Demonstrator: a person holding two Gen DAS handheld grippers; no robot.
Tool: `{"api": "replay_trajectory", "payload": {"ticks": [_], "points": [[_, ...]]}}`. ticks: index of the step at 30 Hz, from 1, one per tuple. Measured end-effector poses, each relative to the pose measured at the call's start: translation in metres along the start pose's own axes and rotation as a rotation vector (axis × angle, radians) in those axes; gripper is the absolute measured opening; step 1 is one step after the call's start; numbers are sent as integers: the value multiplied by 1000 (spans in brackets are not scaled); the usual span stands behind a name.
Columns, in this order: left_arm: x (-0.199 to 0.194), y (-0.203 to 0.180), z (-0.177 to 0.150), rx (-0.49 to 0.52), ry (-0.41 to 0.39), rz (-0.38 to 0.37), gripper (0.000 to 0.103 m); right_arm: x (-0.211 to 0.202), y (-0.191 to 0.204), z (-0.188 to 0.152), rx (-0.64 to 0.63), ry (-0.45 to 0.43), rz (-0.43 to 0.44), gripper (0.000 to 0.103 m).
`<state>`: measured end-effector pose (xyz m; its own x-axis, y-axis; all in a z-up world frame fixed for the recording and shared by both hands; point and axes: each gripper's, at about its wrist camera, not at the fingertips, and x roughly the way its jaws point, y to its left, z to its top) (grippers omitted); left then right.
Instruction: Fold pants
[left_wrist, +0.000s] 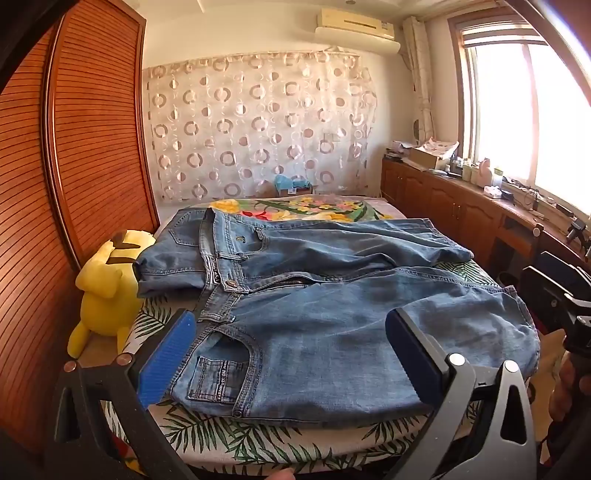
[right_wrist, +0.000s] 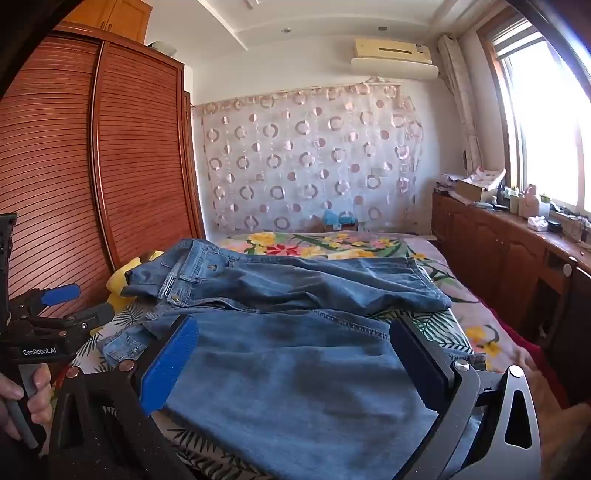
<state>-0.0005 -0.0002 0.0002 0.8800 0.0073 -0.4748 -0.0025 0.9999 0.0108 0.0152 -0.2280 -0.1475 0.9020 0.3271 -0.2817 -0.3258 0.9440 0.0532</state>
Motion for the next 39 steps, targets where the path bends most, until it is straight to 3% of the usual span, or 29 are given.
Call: {"api": "replay_trajectory", "payload": {"ticks": [13, 39], "points": [[-4, -12, 8, 8, -5, 2, 103, -7, -1, 1, 10, 2, -5, 103], [-9, 0, 2, -12, -40, -24, 103, 0, -1, -3, 13, 9, -5, 103]]}}
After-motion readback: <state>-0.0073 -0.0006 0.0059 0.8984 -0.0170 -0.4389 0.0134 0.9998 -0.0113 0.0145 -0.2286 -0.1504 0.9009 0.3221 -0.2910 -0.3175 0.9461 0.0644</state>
